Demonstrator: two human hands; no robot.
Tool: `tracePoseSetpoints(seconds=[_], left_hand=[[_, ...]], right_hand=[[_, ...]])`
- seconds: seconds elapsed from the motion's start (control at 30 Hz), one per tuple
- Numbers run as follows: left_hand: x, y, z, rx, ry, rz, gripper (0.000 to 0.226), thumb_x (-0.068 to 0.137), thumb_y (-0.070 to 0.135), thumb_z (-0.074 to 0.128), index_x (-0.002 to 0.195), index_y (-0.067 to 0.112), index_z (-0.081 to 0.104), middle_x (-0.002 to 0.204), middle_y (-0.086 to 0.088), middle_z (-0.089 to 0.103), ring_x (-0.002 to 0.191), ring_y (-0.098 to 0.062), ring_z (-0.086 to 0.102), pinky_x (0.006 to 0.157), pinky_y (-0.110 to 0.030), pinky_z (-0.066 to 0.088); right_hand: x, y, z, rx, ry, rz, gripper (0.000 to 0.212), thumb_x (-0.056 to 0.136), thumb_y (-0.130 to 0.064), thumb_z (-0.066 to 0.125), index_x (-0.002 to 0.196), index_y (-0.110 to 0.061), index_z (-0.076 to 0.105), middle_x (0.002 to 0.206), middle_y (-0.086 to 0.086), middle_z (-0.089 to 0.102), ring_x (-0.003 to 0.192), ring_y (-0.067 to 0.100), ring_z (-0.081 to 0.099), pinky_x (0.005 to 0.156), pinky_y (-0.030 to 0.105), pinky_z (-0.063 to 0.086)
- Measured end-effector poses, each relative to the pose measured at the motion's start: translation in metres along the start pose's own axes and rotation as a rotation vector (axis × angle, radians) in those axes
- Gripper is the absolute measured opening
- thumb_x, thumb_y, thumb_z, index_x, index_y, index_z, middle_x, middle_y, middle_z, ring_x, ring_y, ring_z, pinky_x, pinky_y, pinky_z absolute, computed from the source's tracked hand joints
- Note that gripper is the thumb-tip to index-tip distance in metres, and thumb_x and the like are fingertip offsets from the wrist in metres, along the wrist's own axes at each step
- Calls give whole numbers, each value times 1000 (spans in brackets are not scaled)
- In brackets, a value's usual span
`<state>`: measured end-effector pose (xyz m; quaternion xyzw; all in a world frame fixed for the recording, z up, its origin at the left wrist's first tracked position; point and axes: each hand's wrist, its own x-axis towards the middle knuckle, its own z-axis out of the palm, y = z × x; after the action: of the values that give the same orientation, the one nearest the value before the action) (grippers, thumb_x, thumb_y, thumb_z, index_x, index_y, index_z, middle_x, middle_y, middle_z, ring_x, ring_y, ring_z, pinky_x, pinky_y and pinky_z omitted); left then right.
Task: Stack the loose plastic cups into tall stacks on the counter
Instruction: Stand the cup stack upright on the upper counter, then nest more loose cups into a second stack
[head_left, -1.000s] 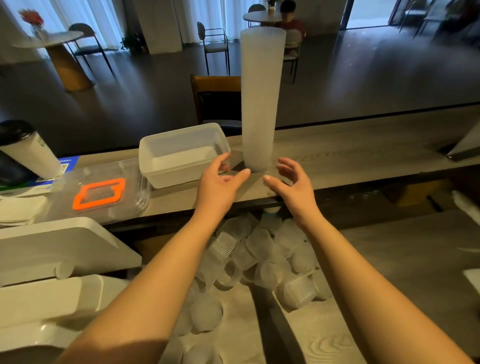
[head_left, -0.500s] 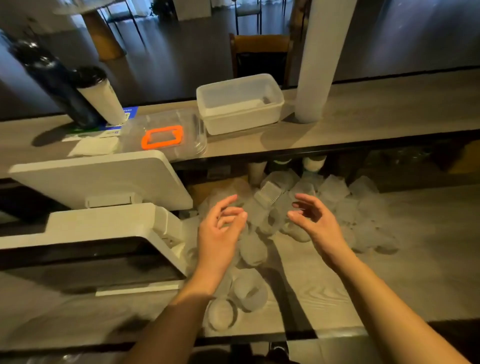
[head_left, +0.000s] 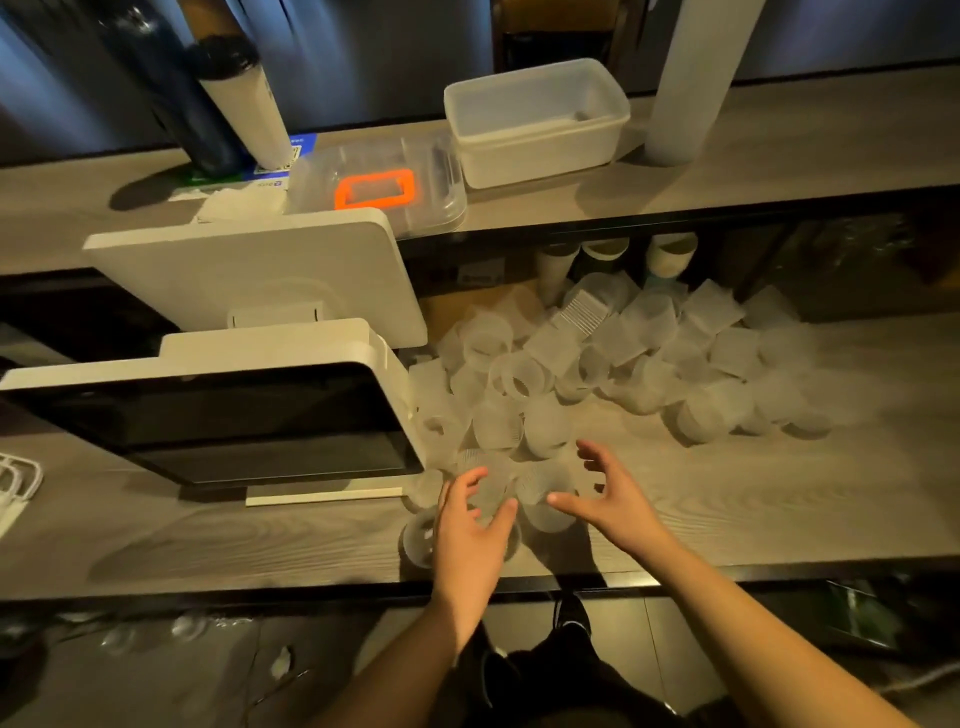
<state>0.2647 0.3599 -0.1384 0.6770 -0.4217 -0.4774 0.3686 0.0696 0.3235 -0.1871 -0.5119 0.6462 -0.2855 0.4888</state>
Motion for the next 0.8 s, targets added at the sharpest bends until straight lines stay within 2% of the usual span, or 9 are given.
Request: tracePoseSetpoints(seconds=[0.1, 0.23, 0.33, 0.53, 0.7, 0.8], left_hand=[[0, -22, -1, 44, 98, -44, 45, 87, 28, 74, 122, 42, 49, 133, 12, 51, 114, -11, 54, 93, -28, 47], [16, -38, 0, 147, 88, -58, 66, 87, 28, 73, 143, 27, 38, 149, 6, 39, 135, -16, 41, 102, -25, 35], [32, -41, 4, 159, 59, -96, 80, 86, 28, 75, 152, 20, 29, 156, -1, 33, 143, -17, 32, 110, -27, 30], [61, -49, 7, 387, 75, -85, 90, 80, 44, 77, 152, 17, 30, 154, -6, 38, 145, -23, 28, 118, -43, 28], [76, -53, 12, 520, 23, -113, 103, 73, 52, 80, 153, 14, 28, 155, -9, 36, 146, -27, 23, 120, -44, 24], [81, -54, 14, 554, 17, -116, 100, 72, 54, 80, 150, 13, 34, 150, -10, 40, 143, -29, 27, 117, -42, 25]], right_hand=[[2, 7, 13, -83, 6, 30, 110, 64, -47, 90, 153, -20, 32, 152, -2, 40, 137, 14, 39, 107, 30, 38], [7, 9, 26, -137, 1, 53, 115, 64, -47, 90, 155, -16, 28, 157, 4, 36, 143, 19, 34, 115, 38, 35], [9, 12, 34, -165, 7, 53, 110, 66, -43, 90, 154, -17, 29, 154, 6, 41, 141, 21, 37, 114, 38, 36], [11, 11, 37, -163, 55, 60, 97, 72, -39, 87, 151, -21, 34, 143, 8, 49, 133, 21, 44, 110, 37, 40], [6, 10, 33, -71, 68, 77, 90, 76, -34, 85, 150, -21, 35, 144, 5, 49, 131, 18, 47, 107, 35, 45], [2, 9, 29, -26, 85, 96, 86, 78, -33, 83, 149, -23, 36, 139, 1, 50, 125, 16, 50, 101, 35, 51]])
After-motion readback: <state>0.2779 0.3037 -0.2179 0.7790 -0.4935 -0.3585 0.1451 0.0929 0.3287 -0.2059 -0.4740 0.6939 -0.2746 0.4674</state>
